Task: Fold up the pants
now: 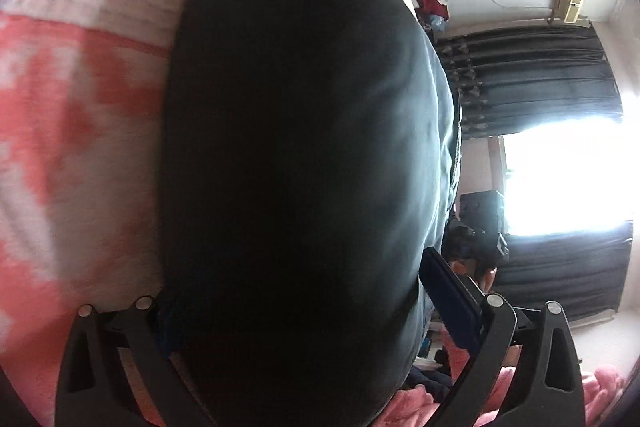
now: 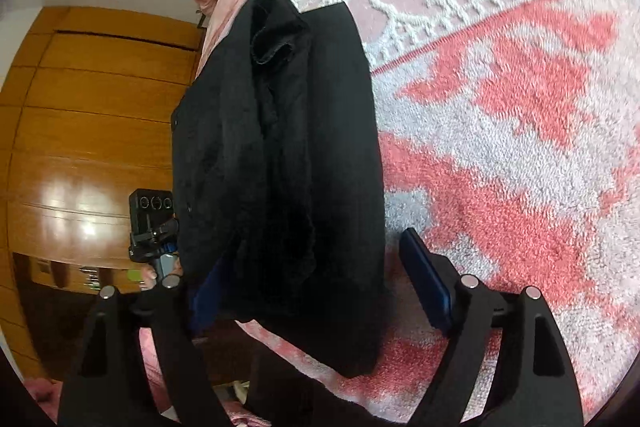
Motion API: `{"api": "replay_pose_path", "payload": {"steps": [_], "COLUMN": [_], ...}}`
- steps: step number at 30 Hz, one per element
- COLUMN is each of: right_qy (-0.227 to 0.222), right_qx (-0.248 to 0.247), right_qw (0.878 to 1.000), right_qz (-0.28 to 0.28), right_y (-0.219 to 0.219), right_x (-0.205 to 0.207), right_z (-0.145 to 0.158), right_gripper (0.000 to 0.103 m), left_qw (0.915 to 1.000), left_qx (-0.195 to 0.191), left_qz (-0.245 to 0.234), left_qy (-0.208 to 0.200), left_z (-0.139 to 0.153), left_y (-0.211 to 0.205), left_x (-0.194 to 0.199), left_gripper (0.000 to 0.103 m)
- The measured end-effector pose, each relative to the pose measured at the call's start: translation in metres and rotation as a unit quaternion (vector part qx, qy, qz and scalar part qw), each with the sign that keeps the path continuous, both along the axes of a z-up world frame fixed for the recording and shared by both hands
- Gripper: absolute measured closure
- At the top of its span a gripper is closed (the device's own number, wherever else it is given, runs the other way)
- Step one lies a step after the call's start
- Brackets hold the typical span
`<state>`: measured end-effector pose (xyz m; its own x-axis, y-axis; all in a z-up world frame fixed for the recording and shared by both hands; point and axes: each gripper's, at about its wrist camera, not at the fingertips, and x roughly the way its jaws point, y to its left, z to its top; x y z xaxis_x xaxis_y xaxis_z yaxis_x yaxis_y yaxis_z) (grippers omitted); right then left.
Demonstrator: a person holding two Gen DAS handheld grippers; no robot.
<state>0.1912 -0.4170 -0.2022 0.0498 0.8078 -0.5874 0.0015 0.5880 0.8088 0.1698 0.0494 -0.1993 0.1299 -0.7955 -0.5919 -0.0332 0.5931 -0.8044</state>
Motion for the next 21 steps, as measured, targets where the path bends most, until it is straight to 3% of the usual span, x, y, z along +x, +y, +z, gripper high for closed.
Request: {"api": "replay_pose_path", "payload": {"steps": [4,6,7,8,10,11,14,16,21], "right_qy": [0.015,0.025,0.024,0.021,0.020,0.029,0.012,-0.011,-0.055], "right_qx": [0.028,0.036,0.041,0.047,0.054,0.074,0.070,0.061,0.043], "right_qw": [0.999,0.999,0.999,0.999,0.998,0.997,0.997,0.998,0.998], "right_qz": [0.008,0.008,0.007,0.011,0.013,0.010,0.008,0.009,0.006], "right_y": [-0.001,-0.001,-0.002,-0.003,-0.002,-0.002,-0.005,-0.002,0.002], "right_x": [0.002,0.006,0.007,0.006,0.007,0.007,0.002,-0.005,-0.010], "right_z": [-0.006,-0.011,-0.012,-0.011,-0.012,-0.014,-0.006,0.007,0.043], "right_gripper": [0.018,0.018,0.017,0.017,0.033,0.038,0.053,0.062,0.067], "left_qw": [0.9999,0.9992,0.9985,0.9980,0.9971,0.9965,0.9967,0.9965,0.9951], "left_qx": [-0.007,-0.038,-0.049,-0.048,-0.038,-0.042,-0.028,-0.023,-0.007], "left_qz": [-0.005,0.013,0.022,0.039,0.057,0.063,0.072,0.080,0.086], "left_qy": [0.005,0.005,0.006,0.016,0.035,0.036,0.024,0.012,-0.047], "left_z": [0.000,0.002,0.003,0.002,0.000,0.001,0.011,0.020,0.055], "left_y": [-0.004,0.003,0.007,0.009,0.013,0.014,0.015,0.013,-0.006], "left_x": [-0.002,-0.005,-0.008,-0.010,-0.013,-0.015,-0.023,-0.027,-0.024], "left_gripper": [0.004,0.005,0.008,0.017,0.033,0.039,0.054,0.061,0.067]}}
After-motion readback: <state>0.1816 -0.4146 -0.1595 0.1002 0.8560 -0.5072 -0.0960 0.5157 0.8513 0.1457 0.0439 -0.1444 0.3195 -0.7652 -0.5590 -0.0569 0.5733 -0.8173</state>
